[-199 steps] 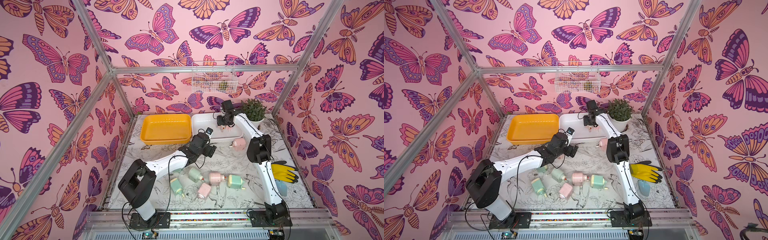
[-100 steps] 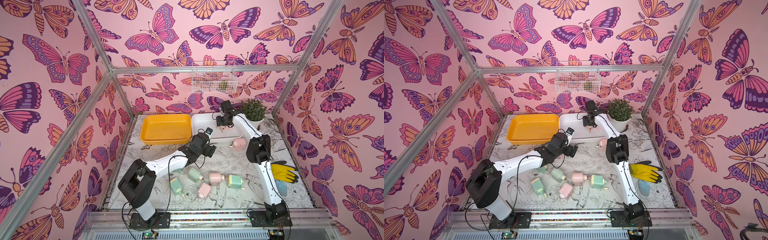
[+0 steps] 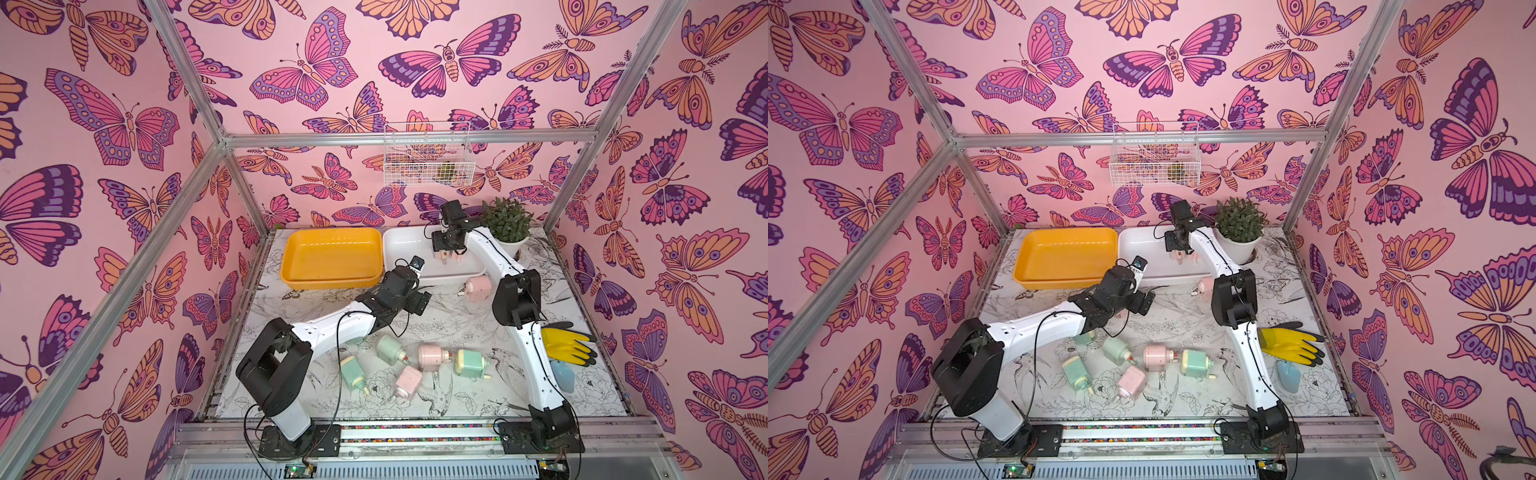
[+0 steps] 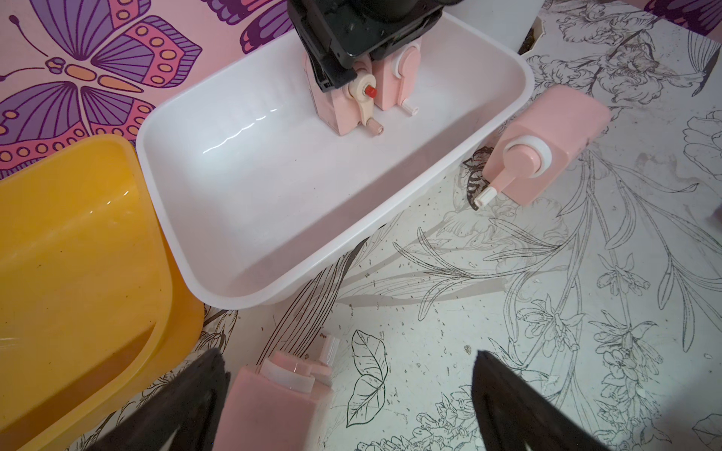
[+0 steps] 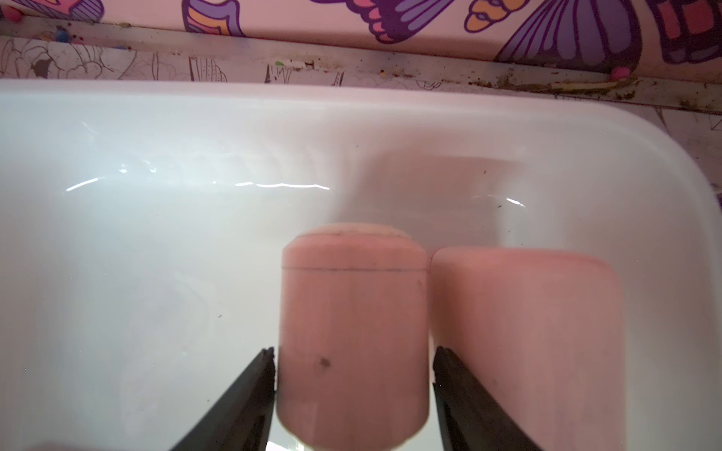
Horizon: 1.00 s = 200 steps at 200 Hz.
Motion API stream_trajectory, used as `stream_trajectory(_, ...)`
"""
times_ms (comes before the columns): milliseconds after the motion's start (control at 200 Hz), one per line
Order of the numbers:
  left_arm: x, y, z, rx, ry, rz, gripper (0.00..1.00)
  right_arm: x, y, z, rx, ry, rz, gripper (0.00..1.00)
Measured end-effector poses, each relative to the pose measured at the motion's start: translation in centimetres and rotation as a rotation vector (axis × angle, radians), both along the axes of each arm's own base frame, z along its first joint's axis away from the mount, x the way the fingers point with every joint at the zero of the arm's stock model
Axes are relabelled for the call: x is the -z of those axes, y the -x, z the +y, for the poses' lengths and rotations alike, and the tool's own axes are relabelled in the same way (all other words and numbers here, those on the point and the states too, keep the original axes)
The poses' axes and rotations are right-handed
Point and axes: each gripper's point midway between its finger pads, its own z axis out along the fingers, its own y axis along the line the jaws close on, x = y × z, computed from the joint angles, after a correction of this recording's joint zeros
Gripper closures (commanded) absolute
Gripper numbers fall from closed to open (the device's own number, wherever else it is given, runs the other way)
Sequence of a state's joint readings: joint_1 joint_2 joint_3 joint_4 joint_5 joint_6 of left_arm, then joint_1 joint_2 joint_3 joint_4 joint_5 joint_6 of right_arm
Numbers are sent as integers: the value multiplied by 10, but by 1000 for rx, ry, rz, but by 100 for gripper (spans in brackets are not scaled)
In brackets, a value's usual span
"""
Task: Place the pencil sharpeners by color into the storage box
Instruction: Place the pencil sharpener in the storage box.
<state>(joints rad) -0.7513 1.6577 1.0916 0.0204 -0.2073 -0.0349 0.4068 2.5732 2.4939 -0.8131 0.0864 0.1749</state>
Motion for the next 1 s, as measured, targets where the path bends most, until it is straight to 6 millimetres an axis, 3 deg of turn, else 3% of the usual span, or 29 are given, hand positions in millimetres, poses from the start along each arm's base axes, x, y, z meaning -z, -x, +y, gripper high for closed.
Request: stream_trajectory(1001, 0, -1, 2, -5, 1, 1, 0, -16, -1, 3, 1, 57, -77, 31)
